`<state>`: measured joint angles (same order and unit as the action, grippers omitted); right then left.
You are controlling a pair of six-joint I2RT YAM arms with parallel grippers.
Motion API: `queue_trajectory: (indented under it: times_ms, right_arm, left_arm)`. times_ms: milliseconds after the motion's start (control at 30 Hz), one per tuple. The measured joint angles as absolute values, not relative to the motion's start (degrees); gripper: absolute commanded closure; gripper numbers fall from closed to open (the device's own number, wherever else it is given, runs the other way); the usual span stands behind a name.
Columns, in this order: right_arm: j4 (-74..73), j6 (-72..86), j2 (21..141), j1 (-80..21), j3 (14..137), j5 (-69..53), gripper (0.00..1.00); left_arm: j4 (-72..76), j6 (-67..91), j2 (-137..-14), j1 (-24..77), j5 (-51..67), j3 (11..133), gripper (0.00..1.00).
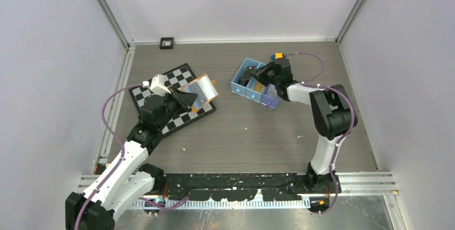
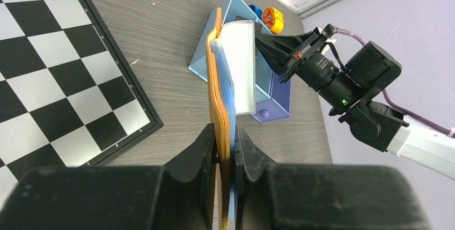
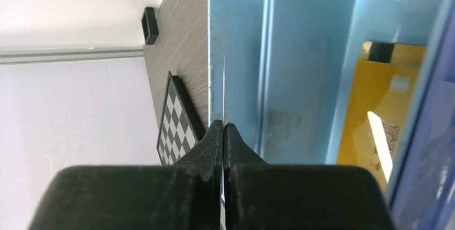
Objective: Take the credit cards out of the card holder
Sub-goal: Place the credit card in the storage box.
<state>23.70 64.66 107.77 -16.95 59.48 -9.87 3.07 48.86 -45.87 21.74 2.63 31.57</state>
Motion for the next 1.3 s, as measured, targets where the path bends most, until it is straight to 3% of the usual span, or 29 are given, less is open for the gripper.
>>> queue_trajectory:
  times_ms: [300,367,500,833,1300]
  right_arm:
    - [22.17,63.55,107.77,-18.65,61.23,-7.66,0.99]
    - [22.02,63.29,107.94,-18.90,61.63,-7.27,0.95]
    - [21.71,62.59,108.99,-19.59,62.74,-6.52,0.77]
    - [19.84,58.15,108.42,-19.88,63.20,-8.29,0.59]
    - [7.99,48.45,84.38,-22.46,56.84,-4.47,0.53]
  left_arm:
    - [3.03,48.93,-45.87,21.74,2.63,31.57,1.00]
    - [3.05,48.97,-45.87,21.71,2.63,31.57,1.00]
    - [3.03,48.99,-45.89,21.74,2.66,31.57,1.00]
    - [3.07,49.21,-45.89,21.71,2.74,31.57,1.00]
    - [4.10,50.96,-48.56,21.71,5.69,31.57,1.00]
